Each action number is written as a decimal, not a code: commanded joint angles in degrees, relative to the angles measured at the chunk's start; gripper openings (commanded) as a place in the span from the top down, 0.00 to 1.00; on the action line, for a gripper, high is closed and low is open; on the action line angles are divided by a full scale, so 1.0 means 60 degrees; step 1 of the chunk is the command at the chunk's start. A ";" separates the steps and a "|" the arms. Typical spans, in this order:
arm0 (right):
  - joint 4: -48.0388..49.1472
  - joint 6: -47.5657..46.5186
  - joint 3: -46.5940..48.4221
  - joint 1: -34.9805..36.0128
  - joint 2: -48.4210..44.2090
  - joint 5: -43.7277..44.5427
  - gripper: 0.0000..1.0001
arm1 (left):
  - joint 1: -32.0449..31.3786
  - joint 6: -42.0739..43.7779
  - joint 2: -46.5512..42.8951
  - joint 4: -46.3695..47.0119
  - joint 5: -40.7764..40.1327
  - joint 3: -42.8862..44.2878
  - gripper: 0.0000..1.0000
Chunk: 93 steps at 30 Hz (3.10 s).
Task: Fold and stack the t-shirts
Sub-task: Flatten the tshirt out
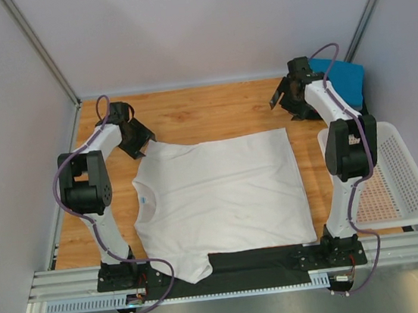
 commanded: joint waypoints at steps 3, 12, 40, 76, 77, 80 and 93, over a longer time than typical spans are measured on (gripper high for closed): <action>-0.0152 -0.0192 0.0577 -0.0284 0.0250 -0.0274 0.19 | -0.0037 0.0114 -0.0573 0.0263 -0.0166 -0.0636 0.28; -0.0489 -0.0514 0.1134 -0.0284 0.0588 -0.0597 0.23 | -0.0023 0.0114 -0.0383 0.0688 -0.0269 -0.0988 0.36; -0.0504 -0.0925 0.0695 -0.0328 0.0470 -0.0699 0.24 | -0.0023 0.0641 -0.0515 0.1230 -0.0517 -0.1105 0.52; -0.0460 -0.1013 0.0051 -0.0504 0.0119 -0.0567 0.27 | -0.0023 0.1374 -0.0105 0.1611 -0.0473 -0.1208 0.81; -0.0460 -0.1012 0.0036 -0.0490 0.0119 -0.0582 0.27 | -0.0023 0.1403 -0.0105 0.1524 -0.0488 -0.1179 0.86; -0.0401 -0.0939 -0.0008 -0.0504 0.0119 -0.0597 0.27 | -0.0023 0.1447 -0.0090 0.1304 -0.0518 -0.0945 1.00; 0.0038 -0.0749 -0.0053 -0.0504 0.0353 -0.0538 0.34 | -0.0154 0.1506 -0.0734 0.0996 -0.0342 -0.0022 1.00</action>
